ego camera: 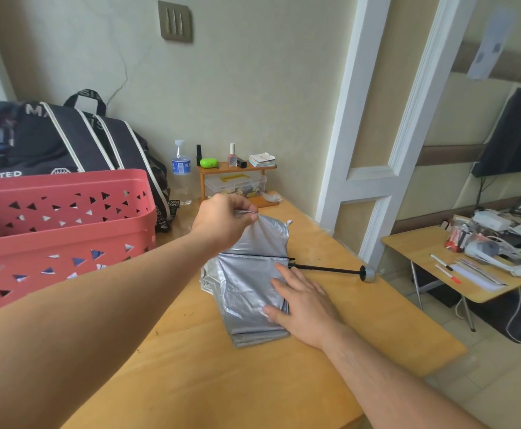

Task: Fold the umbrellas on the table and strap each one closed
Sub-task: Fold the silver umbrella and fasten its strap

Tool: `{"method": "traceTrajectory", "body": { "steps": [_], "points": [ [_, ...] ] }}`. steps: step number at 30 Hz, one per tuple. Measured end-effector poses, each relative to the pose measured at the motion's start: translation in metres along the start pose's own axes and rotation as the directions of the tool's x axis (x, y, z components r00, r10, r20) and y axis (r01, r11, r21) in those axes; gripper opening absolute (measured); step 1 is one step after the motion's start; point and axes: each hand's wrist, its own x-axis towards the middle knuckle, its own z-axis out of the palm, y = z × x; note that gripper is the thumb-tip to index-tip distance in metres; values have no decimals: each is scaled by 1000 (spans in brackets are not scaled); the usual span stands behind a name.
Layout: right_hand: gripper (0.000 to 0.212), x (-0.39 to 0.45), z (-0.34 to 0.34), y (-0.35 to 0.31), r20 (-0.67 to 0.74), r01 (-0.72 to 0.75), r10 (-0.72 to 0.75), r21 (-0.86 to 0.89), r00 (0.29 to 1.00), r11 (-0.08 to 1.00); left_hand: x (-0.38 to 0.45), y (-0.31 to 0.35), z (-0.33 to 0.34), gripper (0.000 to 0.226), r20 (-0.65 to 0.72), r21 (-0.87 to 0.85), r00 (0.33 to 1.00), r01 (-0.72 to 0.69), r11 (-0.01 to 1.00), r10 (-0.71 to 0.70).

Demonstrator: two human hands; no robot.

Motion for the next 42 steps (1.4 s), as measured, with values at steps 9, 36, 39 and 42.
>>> {"method": "traceTrajectory", "body": {
  "steps": [9, 36, 39, 42],
  "points": [
    [45, 36, -67, -19, -232, -128, 494, 796, 838, 592, -4, -8, 1, 9, 2, -22, 1000, -15, 1000, 15],
    [38, 67, -85, -6, -243, -71, 374, 751, 895, 656, -12, -29, -11, 26, 87, 210, 985, -166, 963, 151],
    [32, 67, -79, 0, -298, -85, 410, 713, 862, 696, -12, -30, -12, 24, 94, 196, 985, -163, 967, 147],
    [32, 64, -78, 1, -341, -82, 422, 689, 840, 720, -10, -32, -12, 19, 89, 181, 985, -161, 970, 147]
  ]
}}
